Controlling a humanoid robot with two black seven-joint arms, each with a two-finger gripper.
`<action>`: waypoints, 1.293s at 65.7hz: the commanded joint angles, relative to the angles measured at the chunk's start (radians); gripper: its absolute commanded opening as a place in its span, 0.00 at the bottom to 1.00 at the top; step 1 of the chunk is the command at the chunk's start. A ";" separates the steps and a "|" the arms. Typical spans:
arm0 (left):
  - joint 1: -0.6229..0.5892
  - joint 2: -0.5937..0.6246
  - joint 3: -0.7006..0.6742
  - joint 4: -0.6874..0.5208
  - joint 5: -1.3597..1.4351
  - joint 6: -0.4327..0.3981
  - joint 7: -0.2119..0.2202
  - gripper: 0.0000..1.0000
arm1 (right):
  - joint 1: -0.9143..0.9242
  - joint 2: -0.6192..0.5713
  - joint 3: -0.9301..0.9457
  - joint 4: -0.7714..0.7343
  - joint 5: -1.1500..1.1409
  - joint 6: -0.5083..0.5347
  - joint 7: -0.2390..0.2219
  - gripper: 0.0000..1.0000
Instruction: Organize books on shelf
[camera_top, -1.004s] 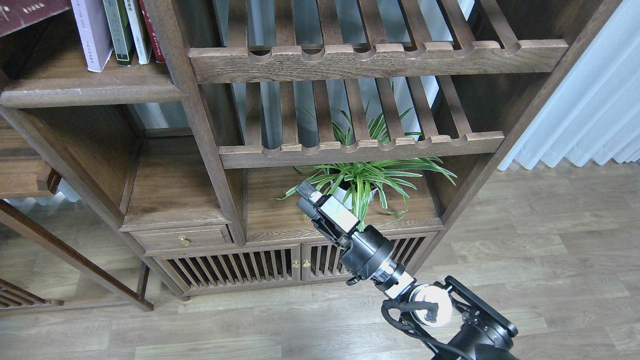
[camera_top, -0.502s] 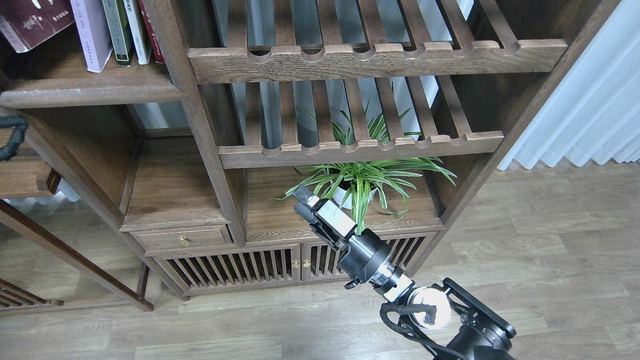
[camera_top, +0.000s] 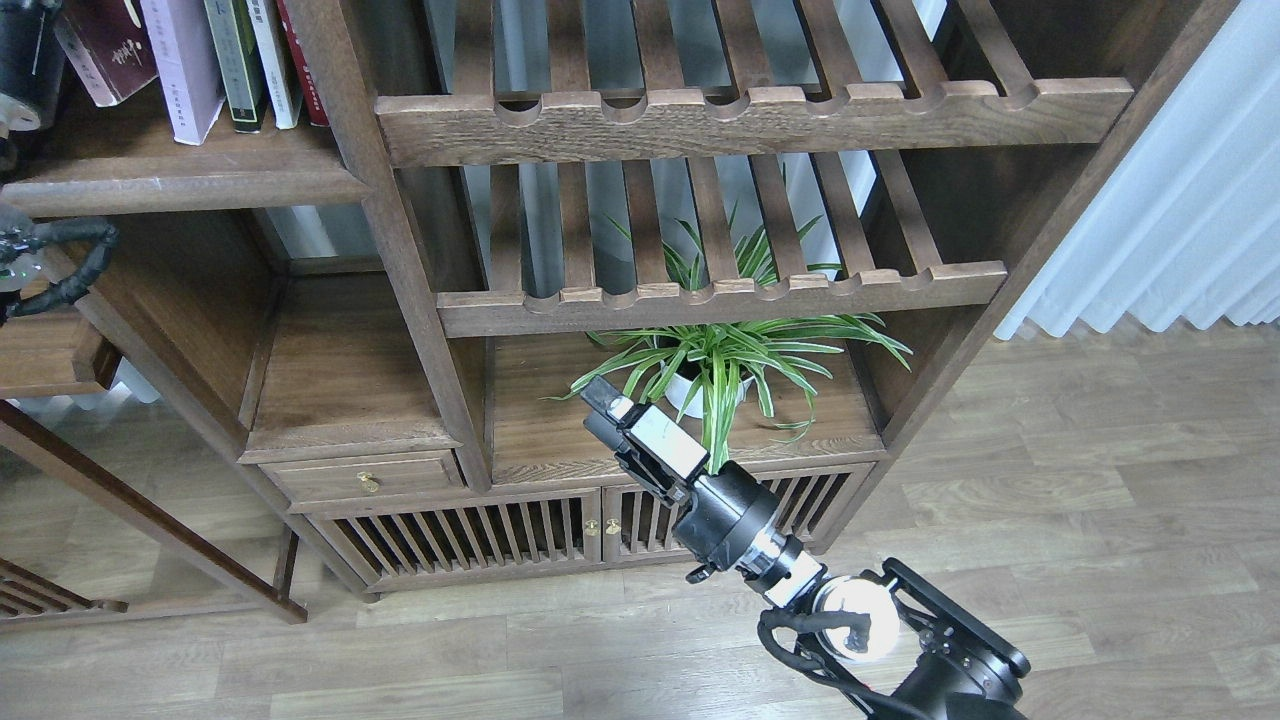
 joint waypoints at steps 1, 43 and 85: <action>-0.032 -0.002 0.035 0.036 0.006 -0.001 -0.005 0.01 | 0.003 0.000 0.000 -0.001 0.000 0.000 0.000 0.96; -0.034 0.004 0.155 0.111 0.009 -0.051 -0.015 0.07 | 0.012 0.000 0.000 -0.001 0.001 0.000 0.000 0.97; -0.034 -0.017 0.161 0.142 0.005 -0.050 -0.015 0.39 | 0.006 0.000 -0.028 -0.006 0.000 0.000 0.000 0.97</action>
